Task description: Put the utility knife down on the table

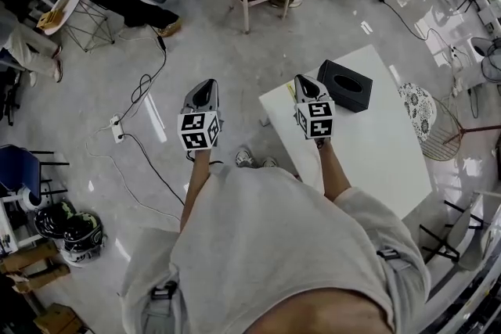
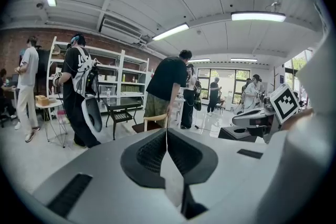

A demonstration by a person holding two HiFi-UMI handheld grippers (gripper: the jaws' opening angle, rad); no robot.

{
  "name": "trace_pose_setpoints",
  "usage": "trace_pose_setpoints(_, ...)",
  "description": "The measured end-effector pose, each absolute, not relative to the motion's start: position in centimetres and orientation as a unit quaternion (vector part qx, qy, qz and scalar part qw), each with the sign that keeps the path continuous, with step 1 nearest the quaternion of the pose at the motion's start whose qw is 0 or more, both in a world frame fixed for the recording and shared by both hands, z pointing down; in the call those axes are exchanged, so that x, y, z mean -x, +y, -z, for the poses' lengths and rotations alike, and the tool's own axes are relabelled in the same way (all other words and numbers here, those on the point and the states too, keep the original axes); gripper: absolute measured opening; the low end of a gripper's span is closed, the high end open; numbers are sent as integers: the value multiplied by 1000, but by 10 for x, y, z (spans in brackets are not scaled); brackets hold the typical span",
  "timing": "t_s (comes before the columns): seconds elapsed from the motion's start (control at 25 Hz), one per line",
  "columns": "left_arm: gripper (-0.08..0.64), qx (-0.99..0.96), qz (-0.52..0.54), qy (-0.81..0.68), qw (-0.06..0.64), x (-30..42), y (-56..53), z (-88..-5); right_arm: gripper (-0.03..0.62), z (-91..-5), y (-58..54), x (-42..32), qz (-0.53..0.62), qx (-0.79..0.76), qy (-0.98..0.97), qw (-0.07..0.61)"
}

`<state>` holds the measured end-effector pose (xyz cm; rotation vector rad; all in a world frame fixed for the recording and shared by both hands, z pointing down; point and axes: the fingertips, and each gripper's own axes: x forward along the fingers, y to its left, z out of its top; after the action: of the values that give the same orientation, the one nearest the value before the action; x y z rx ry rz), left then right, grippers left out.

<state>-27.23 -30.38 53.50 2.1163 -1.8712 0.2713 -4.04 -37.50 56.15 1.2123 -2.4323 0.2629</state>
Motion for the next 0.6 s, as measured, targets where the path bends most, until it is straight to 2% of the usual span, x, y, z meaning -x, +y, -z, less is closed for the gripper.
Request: trace_pose_setpoints(0.6, 23, -744, -73, -656, 100, 285, -340, -493, 31, -518, -402, 59, -53, -443, -880, 162)
